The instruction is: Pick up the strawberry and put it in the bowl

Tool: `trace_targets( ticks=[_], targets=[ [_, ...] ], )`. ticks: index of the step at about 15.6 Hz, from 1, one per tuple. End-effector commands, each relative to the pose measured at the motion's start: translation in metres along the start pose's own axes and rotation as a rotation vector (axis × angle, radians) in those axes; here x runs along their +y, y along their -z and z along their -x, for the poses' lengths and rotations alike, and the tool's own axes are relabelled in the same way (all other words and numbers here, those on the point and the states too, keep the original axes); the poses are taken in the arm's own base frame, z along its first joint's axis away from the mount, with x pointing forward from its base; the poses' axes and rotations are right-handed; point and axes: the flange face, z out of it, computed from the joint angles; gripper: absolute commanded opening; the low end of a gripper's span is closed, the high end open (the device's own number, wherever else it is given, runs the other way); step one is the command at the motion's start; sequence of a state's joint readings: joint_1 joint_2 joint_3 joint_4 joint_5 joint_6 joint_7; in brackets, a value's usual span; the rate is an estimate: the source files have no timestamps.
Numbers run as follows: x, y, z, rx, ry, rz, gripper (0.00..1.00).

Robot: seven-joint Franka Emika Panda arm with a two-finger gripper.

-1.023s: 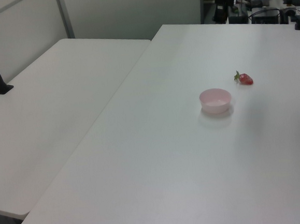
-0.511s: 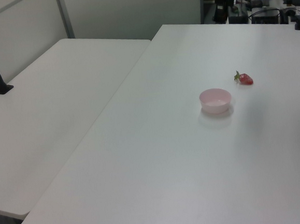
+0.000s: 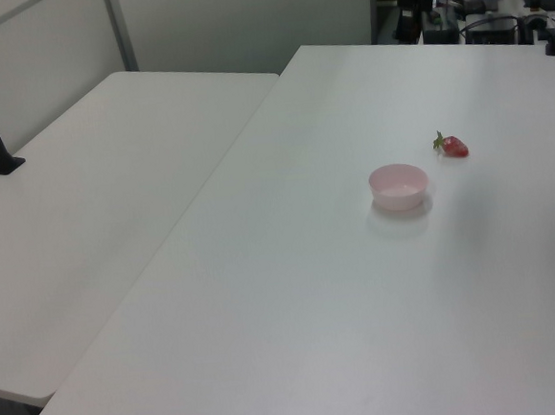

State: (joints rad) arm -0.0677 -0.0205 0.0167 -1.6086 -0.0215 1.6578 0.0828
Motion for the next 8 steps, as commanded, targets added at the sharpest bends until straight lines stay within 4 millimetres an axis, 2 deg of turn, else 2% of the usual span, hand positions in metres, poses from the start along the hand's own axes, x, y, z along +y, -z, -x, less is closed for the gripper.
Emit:
trace_targets(
  ticks=[1,4,6,8],
  targets=[
    [0.000,0.003,0.000,0.013,-0.001,-0.003,1.00],
    [0.005,-0.001,0.006,-0.023,0.039,0.012,1.00],
    [0.019,-0.022,0.016,-0.128,0.184,0.057,1.00],
    [0.036,-0.056,0.025,-0.219,0.292,0.090,0.95]
  ],
)
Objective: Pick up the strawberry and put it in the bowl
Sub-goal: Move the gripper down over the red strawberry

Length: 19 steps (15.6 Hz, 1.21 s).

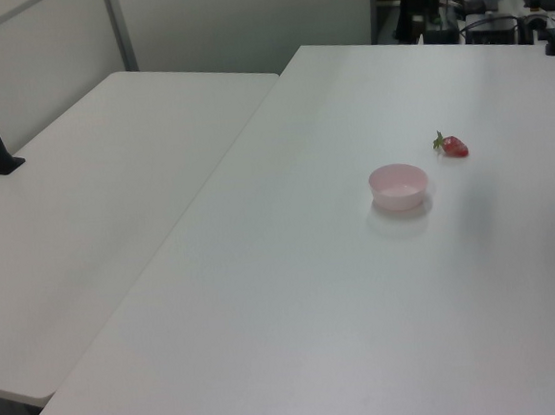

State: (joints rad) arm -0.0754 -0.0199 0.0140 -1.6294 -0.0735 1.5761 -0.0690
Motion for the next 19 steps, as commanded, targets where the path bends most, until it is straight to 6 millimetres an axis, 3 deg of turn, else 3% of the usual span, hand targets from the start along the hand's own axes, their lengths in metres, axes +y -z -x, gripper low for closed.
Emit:
trace_targets(
  ticks=[1,6,10,19],
  targets=[
    [0.027,-0.060,0.018,-0.148,0.142,0.037,0.96],
    [0.065,-0.151,0.029,-0.122,0.093,0.052,0.96],
    [0.076,-0.218,0.037,-0.033,0.067,0.055,0.98],
    [0.064,-0.298,0.020,-0.098,0.021,0.024,0.96]
  ],
)
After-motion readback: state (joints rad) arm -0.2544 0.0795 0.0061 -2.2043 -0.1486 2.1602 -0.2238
